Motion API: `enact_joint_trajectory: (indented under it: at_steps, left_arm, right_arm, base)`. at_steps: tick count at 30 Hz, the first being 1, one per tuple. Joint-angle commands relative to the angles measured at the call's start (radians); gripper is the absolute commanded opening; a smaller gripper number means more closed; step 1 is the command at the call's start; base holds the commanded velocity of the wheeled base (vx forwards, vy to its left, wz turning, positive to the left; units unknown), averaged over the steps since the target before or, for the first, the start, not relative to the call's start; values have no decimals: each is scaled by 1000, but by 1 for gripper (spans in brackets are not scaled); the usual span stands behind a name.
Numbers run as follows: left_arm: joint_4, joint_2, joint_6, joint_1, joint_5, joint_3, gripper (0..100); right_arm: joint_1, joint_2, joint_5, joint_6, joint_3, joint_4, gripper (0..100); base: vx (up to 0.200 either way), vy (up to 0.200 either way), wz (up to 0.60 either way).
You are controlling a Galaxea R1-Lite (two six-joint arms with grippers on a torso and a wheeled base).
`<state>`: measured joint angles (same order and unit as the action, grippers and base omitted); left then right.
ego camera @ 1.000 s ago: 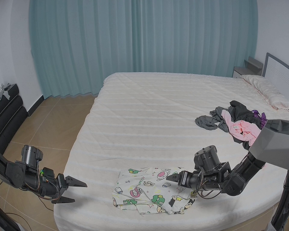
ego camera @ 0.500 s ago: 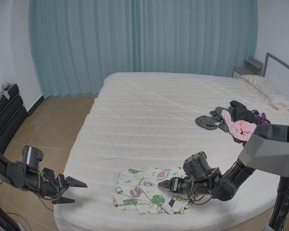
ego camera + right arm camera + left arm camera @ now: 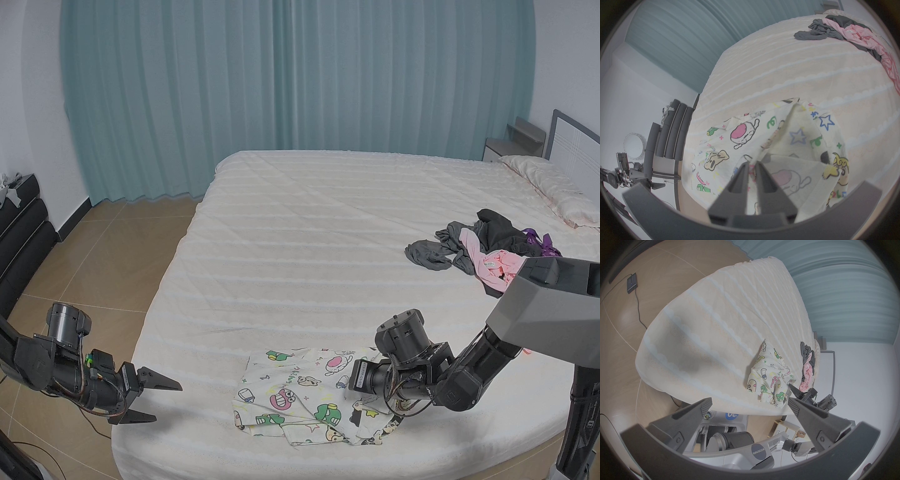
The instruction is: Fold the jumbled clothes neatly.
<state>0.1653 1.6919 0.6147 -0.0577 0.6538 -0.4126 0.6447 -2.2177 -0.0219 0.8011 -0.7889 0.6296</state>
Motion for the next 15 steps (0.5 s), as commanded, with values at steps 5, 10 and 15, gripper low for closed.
enact_joint_trajectory:
  at_steps: [5,10,15]
  left_arm:
    - [0,2,-1,-1,0,1,100]
    - [0,3,0,-1,0,1,100]
    - [0,6,-1,-1,0,1,100]
  right_arm:
    - [-103,16,8,66,-81,-7,0]
    - [-137,-23,16,67,-139,-8,0]
    - [-149,-68,30,67,-188,-13,0]
  base:
    - [0,0,0]
    - [0,0,0]
    - [0,0,0]
